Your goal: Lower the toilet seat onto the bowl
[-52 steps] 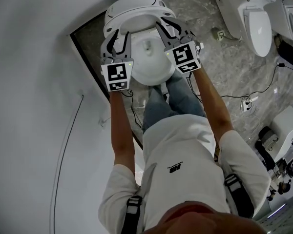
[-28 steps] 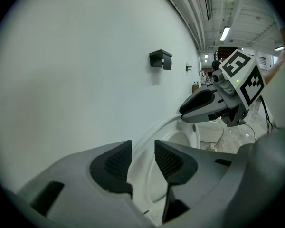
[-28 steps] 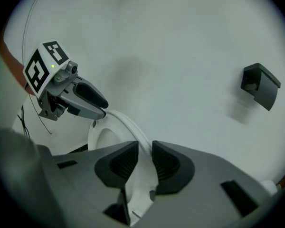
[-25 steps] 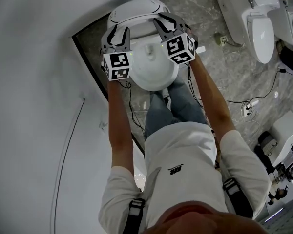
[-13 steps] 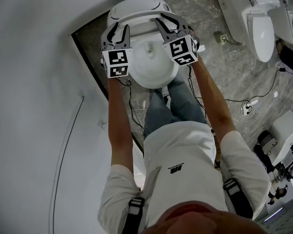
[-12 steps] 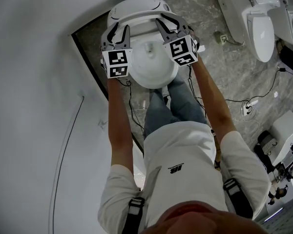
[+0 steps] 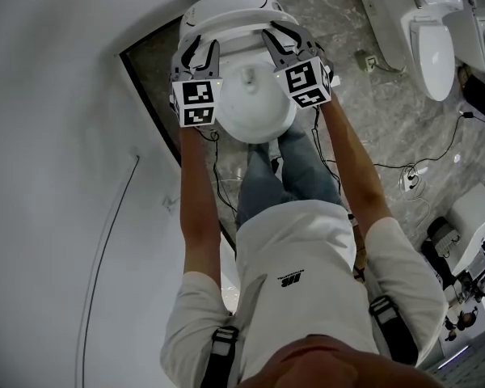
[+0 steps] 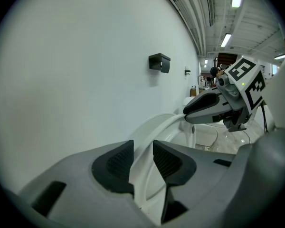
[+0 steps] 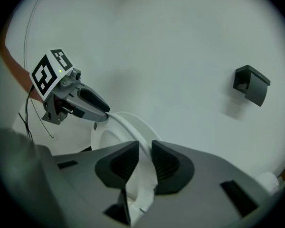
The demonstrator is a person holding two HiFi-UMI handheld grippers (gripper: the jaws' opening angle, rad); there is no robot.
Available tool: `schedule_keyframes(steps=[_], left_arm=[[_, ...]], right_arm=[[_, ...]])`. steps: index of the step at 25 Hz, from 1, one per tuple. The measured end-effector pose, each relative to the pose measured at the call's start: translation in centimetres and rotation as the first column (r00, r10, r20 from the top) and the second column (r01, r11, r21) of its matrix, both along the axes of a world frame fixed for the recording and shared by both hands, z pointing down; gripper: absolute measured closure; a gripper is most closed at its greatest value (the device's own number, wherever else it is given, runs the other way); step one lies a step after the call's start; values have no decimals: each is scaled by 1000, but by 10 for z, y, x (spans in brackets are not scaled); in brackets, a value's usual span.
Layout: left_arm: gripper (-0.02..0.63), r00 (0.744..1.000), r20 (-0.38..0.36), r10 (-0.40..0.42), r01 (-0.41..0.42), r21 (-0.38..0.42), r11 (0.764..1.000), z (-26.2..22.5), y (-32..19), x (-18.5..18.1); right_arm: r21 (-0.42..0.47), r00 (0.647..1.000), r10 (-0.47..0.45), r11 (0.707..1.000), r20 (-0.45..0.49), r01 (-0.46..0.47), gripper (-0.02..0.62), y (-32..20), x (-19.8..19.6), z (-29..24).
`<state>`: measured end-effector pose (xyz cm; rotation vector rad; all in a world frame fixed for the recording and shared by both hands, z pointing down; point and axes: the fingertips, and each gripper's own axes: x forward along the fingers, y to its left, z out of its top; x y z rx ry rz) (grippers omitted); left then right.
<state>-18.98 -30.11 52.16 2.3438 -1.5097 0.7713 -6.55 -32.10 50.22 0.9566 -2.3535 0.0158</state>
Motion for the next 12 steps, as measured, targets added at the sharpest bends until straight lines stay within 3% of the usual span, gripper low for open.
schedule_keyframes(steps=[12], left_arm=[[462,999,-4,45,-45,-11,999,-4,28,11]], right_arm=[[-1,1000,21,1000,-3,-21,503,30,9,-3]])
